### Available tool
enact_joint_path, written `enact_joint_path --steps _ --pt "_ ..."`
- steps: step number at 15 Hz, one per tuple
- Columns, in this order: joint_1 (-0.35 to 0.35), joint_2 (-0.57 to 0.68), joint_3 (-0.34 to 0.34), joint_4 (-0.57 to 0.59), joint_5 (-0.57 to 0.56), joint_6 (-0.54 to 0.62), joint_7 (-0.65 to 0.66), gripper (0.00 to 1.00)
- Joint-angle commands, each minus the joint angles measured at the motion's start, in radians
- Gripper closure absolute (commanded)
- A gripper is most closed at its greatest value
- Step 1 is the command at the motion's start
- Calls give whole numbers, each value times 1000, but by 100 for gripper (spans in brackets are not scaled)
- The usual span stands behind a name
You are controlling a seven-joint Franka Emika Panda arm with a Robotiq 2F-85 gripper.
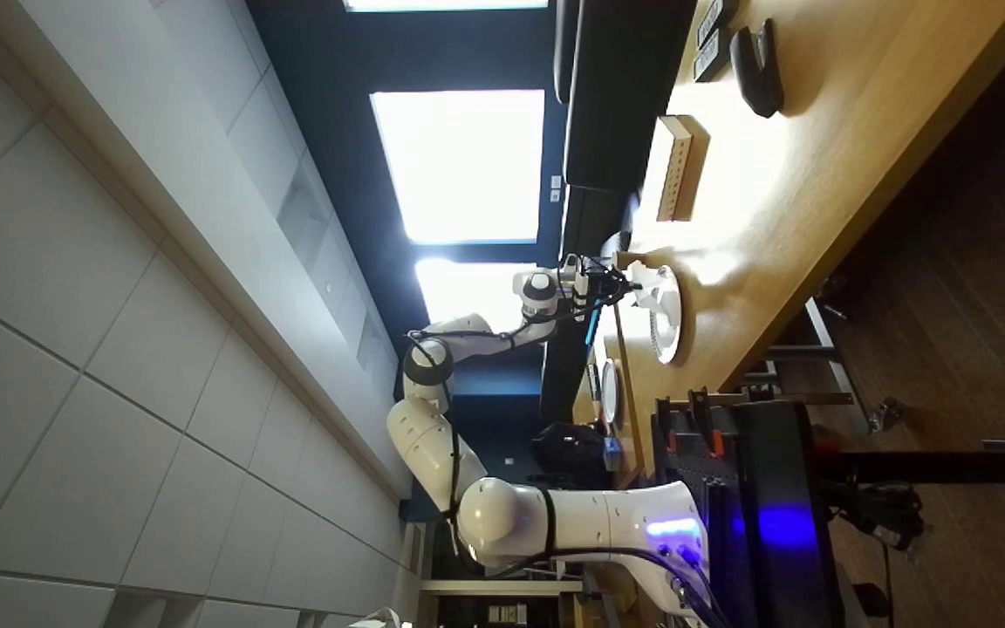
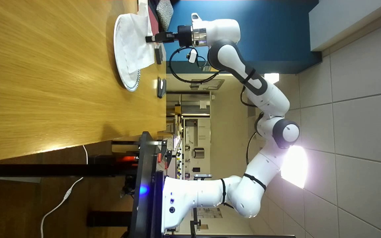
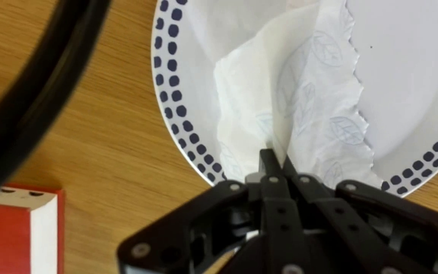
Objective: Use the white napkin to wipe the white plate.
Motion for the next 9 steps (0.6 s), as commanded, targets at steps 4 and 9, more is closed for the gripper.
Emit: enact_joint_path --steps 4,9 --pt "-19 -22 -3 -23 10 8 15 100" --pt "-31 -17 -4 -44 22 69 30 100"
